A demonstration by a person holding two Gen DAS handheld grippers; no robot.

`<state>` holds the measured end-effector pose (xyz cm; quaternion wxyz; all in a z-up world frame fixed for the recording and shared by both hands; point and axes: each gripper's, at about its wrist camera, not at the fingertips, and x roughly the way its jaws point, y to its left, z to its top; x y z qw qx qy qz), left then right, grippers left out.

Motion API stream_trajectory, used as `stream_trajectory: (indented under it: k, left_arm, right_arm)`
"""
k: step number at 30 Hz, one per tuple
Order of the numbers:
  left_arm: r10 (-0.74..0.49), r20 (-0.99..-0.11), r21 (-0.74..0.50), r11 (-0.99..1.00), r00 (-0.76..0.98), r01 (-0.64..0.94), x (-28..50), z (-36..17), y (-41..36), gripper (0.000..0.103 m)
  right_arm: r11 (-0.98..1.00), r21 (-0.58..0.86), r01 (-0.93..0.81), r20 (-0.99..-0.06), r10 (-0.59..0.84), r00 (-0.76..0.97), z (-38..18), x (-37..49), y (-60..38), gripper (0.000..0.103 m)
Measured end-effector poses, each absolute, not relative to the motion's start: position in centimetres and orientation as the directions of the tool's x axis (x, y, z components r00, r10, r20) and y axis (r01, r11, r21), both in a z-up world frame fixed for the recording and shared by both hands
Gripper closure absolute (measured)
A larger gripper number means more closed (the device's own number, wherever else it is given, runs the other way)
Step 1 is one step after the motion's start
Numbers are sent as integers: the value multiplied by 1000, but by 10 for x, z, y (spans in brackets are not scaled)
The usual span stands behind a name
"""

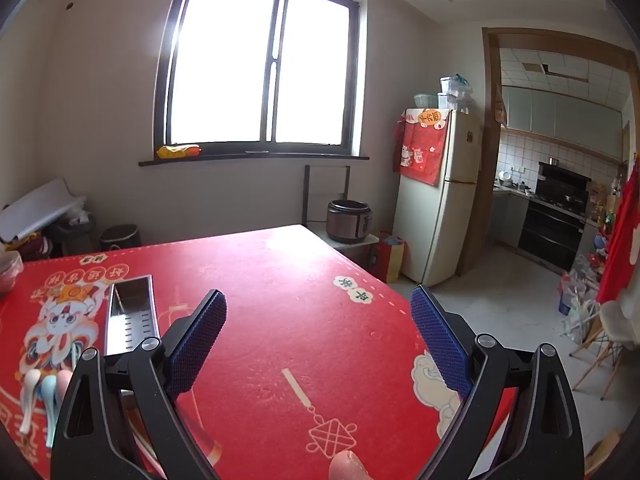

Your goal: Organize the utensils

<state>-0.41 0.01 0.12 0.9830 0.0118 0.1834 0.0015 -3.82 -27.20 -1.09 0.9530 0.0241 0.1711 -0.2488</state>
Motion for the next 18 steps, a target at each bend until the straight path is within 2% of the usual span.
stream_trajectory:
  k: [18]
  left_arm:
    - [6, -370, 19, 1000, 929, 1, -2, 1, 4, 5]
  right_arm:
    - [875, -38, 482, -337, -465, 818, -10, -40, -272, 13]
